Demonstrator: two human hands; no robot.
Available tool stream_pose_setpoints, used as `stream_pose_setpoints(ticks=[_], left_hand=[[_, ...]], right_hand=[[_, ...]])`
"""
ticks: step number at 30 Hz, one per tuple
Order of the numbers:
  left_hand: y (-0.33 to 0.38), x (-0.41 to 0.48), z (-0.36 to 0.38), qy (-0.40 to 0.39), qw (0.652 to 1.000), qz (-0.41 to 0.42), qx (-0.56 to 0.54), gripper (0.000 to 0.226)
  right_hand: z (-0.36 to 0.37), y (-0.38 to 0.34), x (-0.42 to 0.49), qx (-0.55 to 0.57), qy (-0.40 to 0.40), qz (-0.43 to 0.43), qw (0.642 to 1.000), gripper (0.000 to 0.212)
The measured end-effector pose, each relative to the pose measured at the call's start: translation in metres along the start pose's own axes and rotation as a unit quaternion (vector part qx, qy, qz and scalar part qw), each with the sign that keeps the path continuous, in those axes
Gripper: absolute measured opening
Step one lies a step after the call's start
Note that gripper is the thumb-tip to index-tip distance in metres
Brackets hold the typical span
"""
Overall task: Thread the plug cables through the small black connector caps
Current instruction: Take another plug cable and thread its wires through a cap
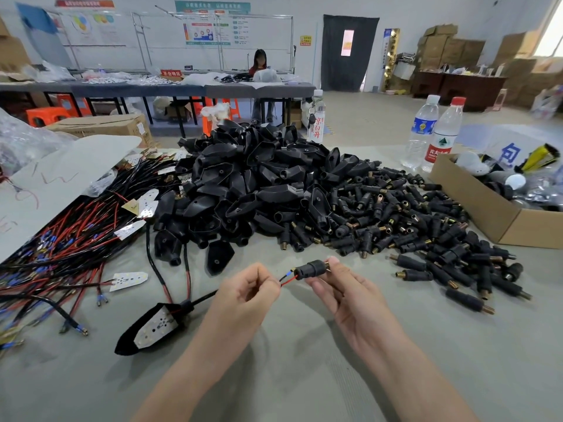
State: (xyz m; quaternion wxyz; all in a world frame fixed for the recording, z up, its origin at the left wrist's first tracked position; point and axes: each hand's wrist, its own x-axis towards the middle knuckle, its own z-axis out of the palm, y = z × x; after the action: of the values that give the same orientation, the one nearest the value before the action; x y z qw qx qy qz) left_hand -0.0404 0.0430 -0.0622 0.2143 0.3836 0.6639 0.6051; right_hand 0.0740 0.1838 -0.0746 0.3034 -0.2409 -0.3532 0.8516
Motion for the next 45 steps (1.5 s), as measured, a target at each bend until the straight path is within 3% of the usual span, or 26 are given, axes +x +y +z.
stream_pose_setpoints(ticks=[9,16,22,28,35,38,45], left_hand=[[-0.005,0.000,0.000,-0.026,0.999,0.003,0.034,0.029],[-0.002,-0.002,0.000,-0.063,0.996,0.006,0.057,0.017],[-0.001,0.001,-0.003,-0.041,0.998,-0.031,0.026,0.014],[-0.008,-0.001,0.000,-0.050,0.997,-0.002,0.057,0.024],[-0.010,0.002,0.002,0.037,0.999,0.009,-0.002,0.007],[-0.008,0.000,0.002,0.036,0.999,0.020,0.013,0.022],[-0.012,0.001,-0.001,0.079,0.996,0.011,0.048,0.013]], right_hand=[[0.000,0.000,-0.002,0.014,-0.009,0.012,1.000,0.031],[0.000,-0.002,-0.003,0.019,-0.030,0.013,0.999,0.030],[-0.001,-0.005,-0.004,0.030,-0.032,0.011,0.999,0.024],[0.003,0.001,-0.007,0.022,-0.054,0.029,0.998,0.018],[0.006,-0.002,-0.009,0.019,-0.059,0.010,0.998,0.025],[0.006,-0.001,-0.010,0.020,-0.053,0.010,0.998,0.028],[0.008,0.003,-0.010,-0.016,-0.054,-0.009,0.998,0.043]])
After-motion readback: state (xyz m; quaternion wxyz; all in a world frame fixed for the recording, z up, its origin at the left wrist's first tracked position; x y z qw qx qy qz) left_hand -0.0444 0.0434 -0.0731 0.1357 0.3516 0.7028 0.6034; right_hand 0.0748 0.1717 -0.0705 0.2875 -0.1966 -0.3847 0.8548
